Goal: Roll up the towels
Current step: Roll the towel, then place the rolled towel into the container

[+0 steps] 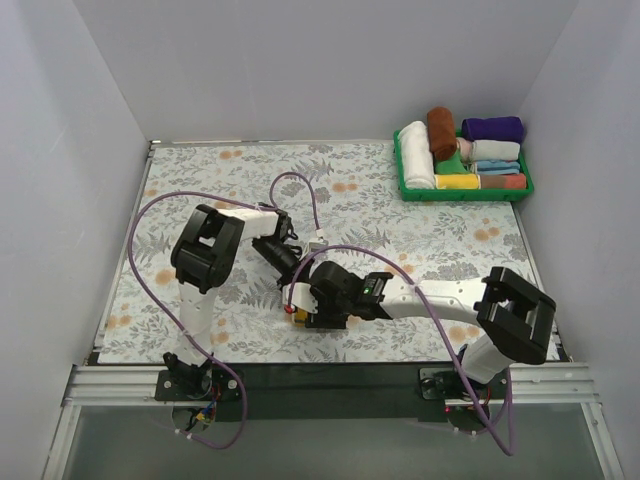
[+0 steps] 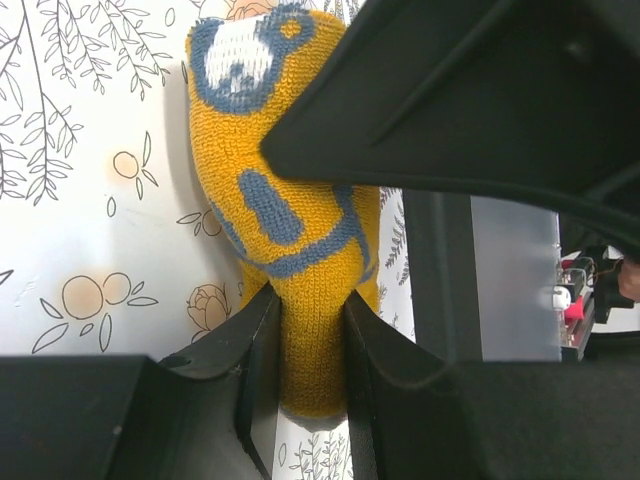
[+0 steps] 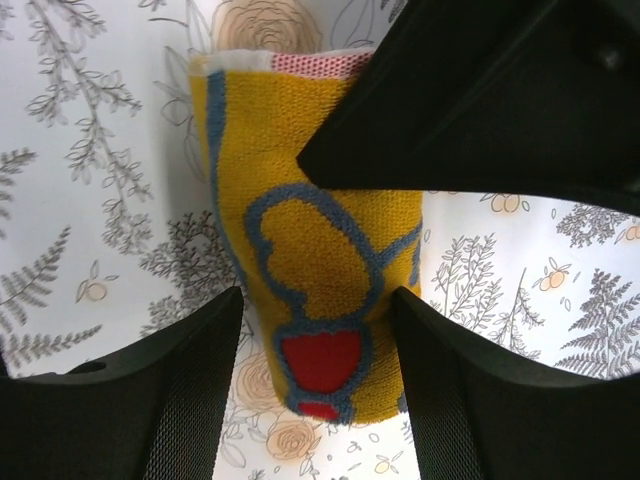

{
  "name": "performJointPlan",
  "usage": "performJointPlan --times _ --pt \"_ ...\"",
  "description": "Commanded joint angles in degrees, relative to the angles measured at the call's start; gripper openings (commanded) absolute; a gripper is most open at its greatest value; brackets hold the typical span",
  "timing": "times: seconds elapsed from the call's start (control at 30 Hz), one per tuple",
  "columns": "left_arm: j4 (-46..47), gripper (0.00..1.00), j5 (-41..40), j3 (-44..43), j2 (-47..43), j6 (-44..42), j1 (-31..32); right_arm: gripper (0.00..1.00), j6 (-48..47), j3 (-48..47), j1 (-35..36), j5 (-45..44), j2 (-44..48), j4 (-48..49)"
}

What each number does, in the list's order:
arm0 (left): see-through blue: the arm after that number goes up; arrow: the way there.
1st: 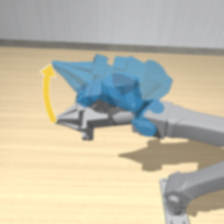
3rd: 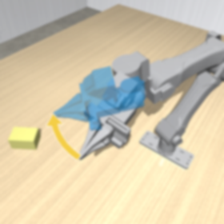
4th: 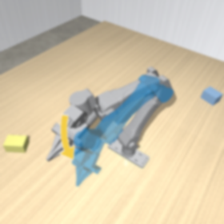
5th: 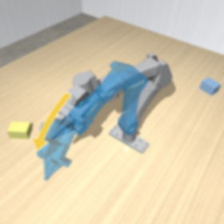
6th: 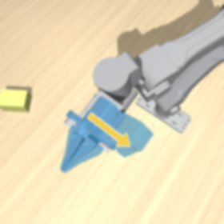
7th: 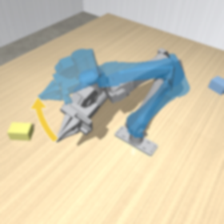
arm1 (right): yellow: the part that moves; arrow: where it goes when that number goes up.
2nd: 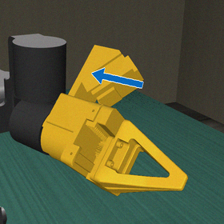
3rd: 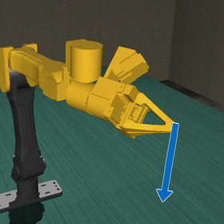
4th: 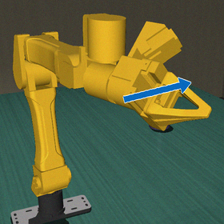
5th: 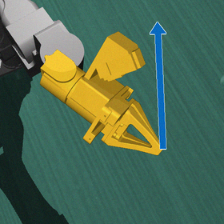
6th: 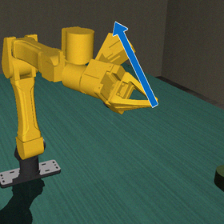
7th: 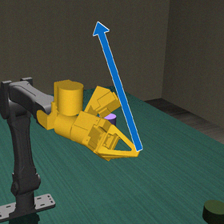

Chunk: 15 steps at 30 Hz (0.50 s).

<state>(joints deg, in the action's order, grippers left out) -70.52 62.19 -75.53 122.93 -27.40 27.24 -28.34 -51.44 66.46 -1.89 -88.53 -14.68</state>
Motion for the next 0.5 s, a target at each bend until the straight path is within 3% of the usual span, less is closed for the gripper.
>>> performJointPlan --times 0.0,0.23,0.47 --pt "2.1 0.04 -7.3 0.1 2.1 -3.7 -0.1 0.56 -0.6 1.5 0.3 -3.6 -2.2 4.5" --pt "1.5 0.05 -6.2 0.0 3.2 -4.6 -0.3 0.47 -0.8 3.2 0.5 -5.0 -5.2 8.2" --pt "-2.5 0.26 -4.4 -2.4 4.9 -7.2 -1.8 0.43 -0.9 6.8 0.8 -6.5 -7.8 10.6"
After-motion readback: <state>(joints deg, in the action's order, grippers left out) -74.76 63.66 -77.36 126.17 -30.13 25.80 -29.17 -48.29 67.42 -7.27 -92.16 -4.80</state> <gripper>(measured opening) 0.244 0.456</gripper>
